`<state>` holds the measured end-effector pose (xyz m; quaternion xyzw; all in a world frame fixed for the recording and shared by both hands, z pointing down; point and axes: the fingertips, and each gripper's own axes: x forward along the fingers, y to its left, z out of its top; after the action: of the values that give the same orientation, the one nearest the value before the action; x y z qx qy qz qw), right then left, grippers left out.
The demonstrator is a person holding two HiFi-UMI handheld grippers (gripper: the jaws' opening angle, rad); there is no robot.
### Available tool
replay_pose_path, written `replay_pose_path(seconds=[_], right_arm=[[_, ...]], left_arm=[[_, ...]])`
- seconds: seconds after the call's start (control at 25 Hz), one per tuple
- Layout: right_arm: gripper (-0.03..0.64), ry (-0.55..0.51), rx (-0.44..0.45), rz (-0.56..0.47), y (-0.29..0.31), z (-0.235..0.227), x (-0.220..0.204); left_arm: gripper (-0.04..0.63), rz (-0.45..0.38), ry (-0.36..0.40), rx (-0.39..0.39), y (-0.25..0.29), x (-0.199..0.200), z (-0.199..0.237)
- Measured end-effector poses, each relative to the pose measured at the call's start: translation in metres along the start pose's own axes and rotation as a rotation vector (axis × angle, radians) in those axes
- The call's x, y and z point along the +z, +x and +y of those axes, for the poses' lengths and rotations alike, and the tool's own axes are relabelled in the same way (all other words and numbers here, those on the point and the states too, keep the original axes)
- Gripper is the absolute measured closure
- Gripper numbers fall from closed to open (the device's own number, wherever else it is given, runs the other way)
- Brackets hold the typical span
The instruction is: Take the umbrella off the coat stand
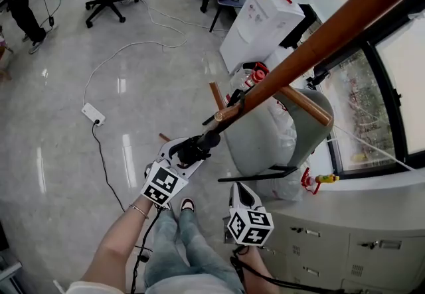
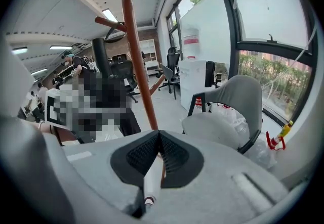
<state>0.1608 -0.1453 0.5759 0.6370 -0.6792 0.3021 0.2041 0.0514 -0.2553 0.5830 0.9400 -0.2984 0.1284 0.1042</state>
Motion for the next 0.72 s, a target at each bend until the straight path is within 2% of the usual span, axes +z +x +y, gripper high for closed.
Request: replay_pose_path(seconds=[0.72], right_arm=[[0.612,-0.041,0.092,-0.075,-0.024,0.028,0.047]], left_arm=[[0.354,-0.030,0.009,0.072,-0.056,0.063,-0.018]])
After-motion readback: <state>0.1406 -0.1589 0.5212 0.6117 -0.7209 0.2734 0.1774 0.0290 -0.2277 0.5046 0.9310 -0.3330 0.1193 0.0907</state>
